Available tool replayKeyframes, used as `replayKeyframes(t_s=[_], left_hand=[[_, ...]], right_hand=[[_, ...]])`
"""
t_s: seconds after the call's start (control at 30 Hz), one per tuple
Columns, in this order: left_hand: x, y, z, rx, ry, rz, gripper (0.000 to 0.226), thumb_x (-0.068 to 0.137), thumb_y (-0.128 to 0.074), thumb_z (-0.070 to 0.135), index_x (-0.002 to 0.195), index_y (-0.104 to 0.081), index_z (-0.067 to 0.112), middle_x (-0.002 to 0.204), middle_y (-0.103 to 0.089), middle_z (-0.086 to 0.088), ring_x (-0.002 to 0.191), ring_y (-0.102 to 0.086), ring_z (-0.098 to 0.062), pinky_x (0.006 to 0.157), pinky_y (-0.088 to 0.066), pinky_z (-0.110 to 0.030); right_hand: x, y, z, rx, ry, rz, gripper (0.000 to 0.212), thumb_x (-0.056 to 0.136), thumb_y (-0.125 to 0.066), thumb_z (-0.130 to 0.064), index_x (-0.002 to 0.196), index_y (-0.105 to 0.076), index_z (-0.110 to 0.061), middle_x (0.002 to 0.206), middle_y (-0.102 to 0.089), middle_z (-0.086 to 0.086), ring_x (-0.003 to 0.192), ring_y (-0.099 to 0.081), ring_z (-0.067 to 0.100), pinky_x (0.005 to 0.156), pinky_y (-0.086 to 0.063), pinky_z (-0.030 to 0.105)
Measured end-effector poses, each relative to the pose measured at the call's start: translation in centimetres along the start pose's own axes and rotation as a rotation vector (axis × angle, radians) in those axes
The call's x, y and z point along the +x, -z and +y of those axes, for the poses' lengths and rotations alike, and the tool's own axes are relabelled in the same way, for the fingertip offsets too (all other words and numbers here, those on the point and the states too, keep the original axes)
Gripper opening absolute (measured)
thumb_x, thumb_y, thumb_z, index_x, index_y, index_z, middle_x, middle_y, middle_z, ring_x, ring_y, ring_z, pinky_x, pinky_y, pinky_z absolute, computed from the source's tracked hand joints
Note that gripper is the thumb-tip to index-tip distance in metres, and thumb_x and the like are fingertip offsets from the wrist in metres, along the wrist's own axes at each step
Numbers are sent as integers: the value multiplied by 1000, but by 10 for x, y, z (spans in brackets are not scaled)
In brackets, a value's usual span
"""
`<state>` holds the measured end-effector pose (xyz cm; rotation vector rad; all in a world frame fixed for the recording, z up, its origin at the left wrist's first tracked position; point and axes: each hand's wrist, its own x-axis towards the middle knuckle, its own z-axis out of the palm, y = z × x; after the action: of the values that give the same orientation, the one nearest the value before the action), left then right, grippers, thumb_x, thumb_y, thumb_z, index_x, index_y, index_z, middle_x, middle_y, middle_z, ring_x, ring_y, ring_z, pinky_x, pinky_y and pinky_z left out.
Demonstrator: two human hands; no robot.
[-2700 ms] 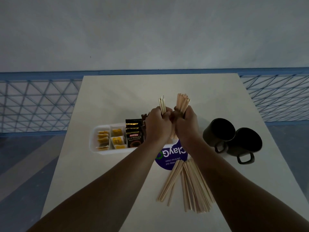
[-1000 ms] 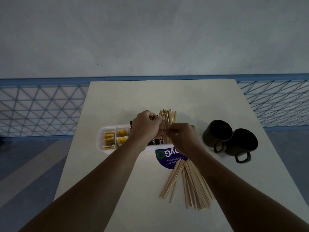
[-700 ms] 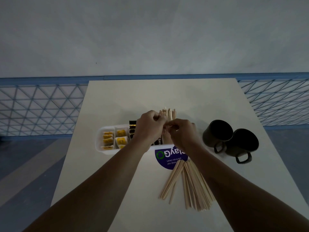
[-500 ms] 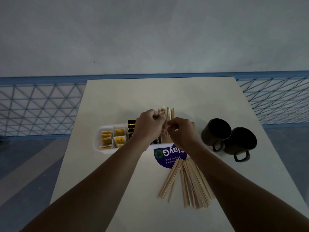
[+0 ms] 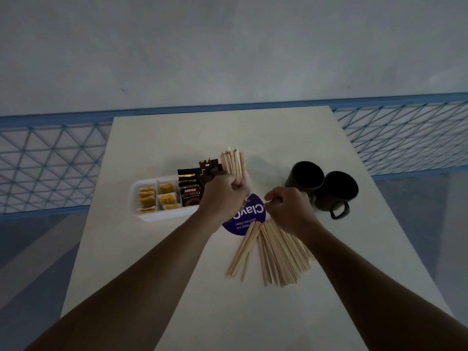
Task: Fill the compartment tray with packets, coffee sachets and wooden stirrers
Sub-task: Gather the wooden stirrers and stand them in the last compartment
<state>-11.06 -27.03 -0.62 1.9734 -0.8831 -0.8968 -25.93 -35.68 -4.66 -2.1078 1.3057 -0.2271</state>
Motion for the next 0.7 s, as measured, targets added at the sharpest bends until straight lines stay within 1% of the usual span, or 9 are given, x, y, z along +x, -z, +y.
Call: replayKeyframes(t_s=[0.07,0.17,0.23,0.3,0.33,0.43,0.53,0.63,0.7], left_hand=[[-6,-9,-6,64,1,-23,12,92,-64,26,91,-67,15,88,-72,-4,81,-72,-18,75,-62,-40],[-15,-27,-17,191,27,-51,13,91,-65,24,97,-67,13,100,-69,-4,98,-67,-20,84,-57,-33],[-18,-40,-26,295,91,-99,30,86,-68,24,113,-64,11,112,-66,-4,106,-62,-22,86,-51,-28],[-20,-54,-37,341,149,-157,47,81,-69,22,125,-55,10,118,-62,-7,106,-60,-25,87,-52,-31],[-22,-61,-40,362,186,-168,50,81,-69,22,127,-53,9,118,-60,-9,105,-59,-26,87,-54,-34],[-27,-80,-42,472,293,-152,67,84,-70,34,137,-42,3,131,-48,-15,117,-51,-32,92,-48,-36],[-34,-96,-39,531,286,-87,90,82,-70,51,144,-27,1,142,-33,-18,128,-38,-36,99,-42,-39],[-37,-111,-44,583,267,-9,101,72,-72,63,141,-30,2,139,-37,-17,127,-40,-34,100,-42,-39],[-38,-117,-48,584,264,16,103,67,-76,63,139,-32,4,136,-40,-15,125,-43,-32,99,-43,-38]], right_hand=[[-11,1,7,-59,-1,-27,22,90,-69,-22,110,-71,-14,104,-74,2,91,-69,14,72,-57,26],[-26,2,20,-139,-26,-60,23,87,-67,-16,110,-71,-17,106,-73,-1,90,-67,12,78,-57,31],[-35,2,30,-179,-75,-57,32,84,-67,-17,116,-68,-22,113,-70,-2,96,-65,14,80,-56,33],[-42,2,36,-237,-114,-49,42,82,-67,-22,124,-63,-24,121,-65,1,103,-62,18,81,-56,35],[-45,2,39,-278,-128,-47,45,83,-67,-25,128,-60,-23,125,-61,3,107,-60,20,82,-55,34],[-50,2,45,-360,-174,-50,50,86,-67,-31,132,-54,-18,131,-53,7,114,-53,24,83,-50,35],[-51,-2,53,-356,-218,-60,53,85,-68,-37,131,-51,-17,129,-52,8,112,-53,25,83,-50,36],[-50,-8,58,-313,-243,-71,54,86,-68,-39,130,-52,-14,125,-54,9,107,-56,26,80,-50,35],[-49,-11,59,-286,-249,-69,45,86,-67,-37,123,-56,-13,116,-56,7,97,-58,24,75,-51,34]])
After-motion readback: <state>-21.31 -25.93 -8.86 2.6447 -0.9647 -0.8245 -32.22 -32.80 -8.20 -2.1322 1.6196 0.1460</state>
